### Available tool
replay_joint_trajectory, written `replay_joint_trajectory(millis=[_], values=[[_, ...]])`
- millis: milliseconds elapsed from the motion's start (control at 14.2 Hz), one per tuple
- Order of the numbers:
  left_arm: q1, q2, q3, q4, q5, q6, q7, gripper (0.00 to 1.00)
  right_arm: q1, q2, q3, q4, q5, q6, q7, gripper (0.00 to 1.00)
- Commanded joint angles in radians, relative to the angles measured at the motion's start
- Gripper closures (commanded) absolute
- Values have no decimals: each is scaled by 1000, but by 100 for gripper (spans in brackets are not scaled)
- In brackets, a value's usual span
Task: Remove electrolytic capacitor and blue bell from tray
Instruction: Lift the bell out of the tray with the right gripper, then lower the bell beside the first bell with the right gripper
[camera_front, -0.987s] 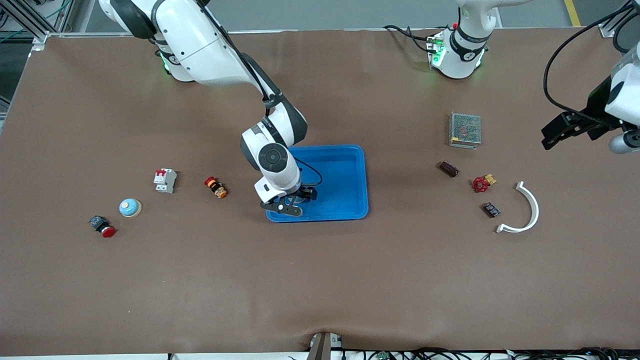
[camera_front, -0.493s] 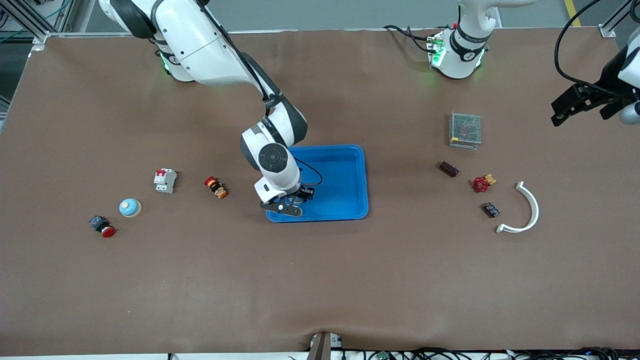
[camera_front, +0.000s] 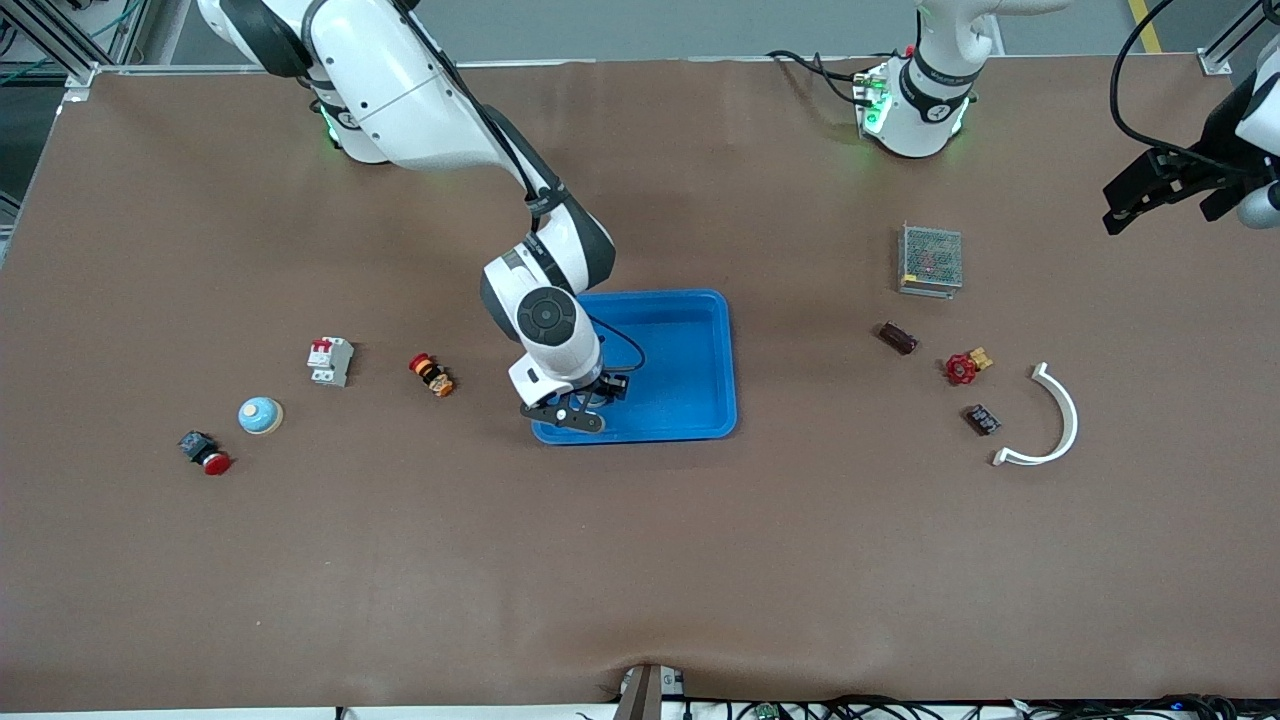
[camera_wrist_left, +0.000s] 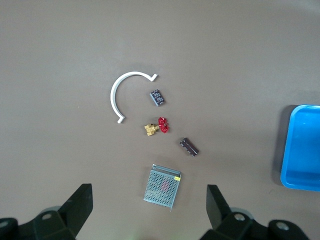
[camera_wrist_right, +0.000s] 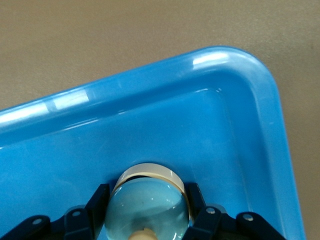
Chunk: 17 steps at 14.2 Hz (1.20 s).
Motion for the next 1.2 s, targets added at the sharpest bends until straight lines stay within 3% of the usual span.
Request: replay_joint_trajectory(millis=[0, 564, 775, 916, 1128], values=[[-3, -12, 6, -8, -21, -11, 25, 0, -7, -63, -6, 8, 3, -107, -5, 50], [-6, -11, 3, -14, -21, -12, 23, 0, -192, -257, -12, -1, 2, -434, -409, 49], [-7, -11, -9, -11, -23, -12, 23, 0, -284, -294, -14, -22, -21, -457, -621, 49], [-6, -12, -14, -14, -27, -14, 25, 0, -341, -294, -14, -36, -95, -449, -724, 49], [0, -12, -12, -14, -81, -14, 41, 0, -429, -289, -14, -45, -106, -428, -889, 49]])
